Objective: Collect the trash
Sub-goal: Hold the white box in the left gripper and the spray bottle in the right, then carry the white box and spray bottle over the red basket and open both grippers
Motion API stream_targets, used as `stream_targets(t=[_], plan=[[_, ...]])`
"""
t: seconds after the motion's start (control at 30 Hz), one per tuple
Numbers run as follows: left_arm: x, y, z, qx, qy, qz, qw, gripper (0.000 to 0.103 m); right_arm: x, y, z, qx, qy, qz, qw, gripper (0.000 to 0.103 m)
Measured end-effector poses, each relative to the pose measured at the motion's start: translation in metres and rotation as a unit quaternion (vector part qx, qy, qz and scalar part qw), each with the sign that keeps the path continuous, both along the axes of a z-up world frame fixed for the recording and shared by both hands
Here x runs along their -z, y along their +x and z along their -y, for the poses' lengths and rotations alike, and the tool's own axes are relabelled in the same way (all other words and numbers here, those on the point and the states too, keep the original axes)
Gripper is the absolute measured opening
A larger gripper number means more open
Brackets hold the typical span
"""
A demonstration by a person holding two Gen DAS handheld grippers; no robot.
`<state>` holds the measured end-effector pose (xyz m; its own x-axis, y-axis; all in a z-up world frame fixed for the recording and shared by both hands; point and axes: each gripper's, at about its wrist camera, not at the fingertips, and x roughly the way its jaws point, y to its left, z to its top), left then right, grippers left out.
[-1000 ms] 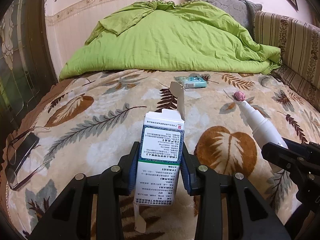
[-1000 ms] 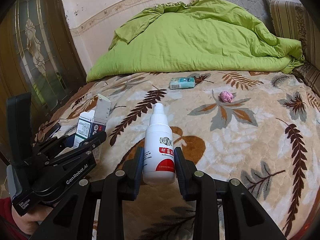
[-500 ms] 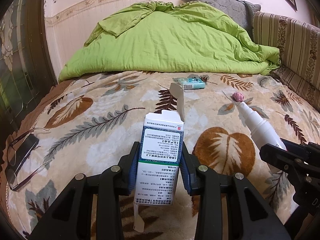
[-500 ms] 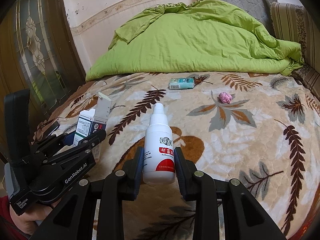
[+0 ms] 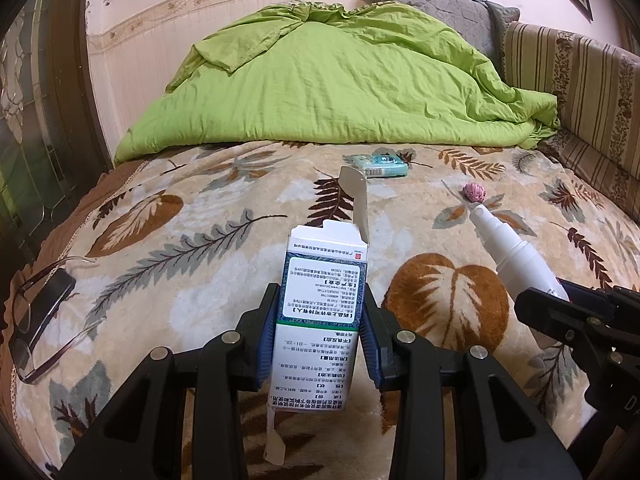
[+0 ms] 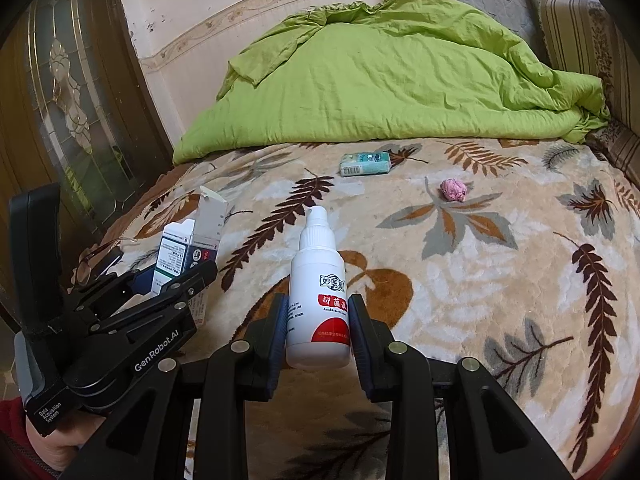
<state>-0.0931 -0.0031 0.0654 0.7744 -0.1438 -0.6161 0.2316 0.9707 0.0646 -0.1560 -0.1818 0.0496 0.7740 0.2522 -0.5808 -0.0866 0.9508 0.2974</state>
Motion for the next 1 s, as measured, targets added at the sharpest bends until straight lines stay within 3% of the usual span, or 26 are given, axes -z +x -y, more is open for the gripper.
stream_targets(t=[0.67, 1.0], plan=[[0.001, 0.001, 0.002, 0.003, -0.001, 0.0, 1.0, 0.036, -0.004, -0.005, 0.005, 0.01, 0.003, 0.001, 1.0, 0.033], [-0.005, -0.021, 0.017, 0.074, -0.019, -0.001, 0.9971, 0.036, -0.022, -0.037, 0.051, 0.053, 0.08, 0.018, 0.995, 0.033]])
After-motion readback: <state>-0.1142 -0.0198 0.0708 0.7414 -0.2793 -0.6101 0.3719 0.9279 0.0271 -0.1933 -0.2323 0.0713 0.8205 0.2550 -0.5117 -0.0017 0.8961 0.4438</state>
